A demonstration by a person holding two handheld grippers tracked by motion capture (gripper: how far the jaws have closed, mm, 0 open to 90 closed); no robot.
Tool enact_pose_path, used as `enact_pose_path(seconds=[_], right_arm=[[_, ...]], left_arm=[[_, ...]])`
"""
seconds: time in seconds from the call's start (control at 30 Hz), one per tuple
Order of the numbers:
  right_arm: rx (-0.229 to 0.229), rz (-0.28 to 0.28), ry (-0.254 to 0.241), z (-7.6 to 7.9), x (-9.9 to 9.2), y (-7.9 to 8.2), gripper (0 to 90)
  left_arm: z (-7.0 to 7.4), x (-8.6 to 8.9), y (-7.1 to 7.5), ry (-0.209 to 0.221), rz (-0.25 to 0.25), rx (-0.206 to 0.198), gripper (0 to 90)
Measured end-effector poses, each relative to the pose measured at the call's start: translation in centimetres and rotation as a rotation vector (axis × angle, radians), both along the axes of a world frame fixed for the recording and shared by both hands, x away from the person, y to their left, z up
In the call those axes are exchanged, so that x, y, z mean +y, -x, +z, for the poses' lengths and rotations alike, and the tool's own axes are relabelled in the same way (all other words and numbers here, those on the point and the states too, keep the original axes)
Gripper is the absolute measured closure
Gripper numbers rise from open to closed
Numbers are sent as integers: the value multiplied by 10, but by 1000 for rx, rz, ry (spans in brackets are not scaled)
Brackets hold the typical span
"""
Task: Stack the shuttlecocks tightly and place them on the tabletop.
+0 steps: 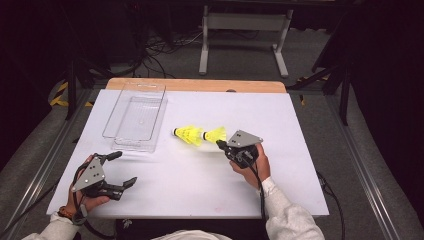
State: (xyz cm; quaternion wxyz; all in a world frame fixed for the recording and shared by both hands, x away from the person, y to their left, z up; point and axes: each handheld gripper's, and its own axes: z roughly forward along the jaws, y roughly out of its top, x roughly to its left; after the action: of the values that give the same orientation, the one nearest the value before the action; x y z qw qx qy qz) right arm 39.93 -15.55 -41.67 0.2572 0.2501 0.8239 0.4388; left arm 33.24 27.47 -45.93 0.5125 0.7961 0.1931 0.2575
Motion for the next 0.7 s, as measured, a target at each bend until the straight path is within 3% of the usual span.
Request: enact_pose_path(seconds=[0.7], right_arm=[[48,-1,17,-24,30,-24,900]], left_arm=[[-1,0,0,6,-3,8,71]])
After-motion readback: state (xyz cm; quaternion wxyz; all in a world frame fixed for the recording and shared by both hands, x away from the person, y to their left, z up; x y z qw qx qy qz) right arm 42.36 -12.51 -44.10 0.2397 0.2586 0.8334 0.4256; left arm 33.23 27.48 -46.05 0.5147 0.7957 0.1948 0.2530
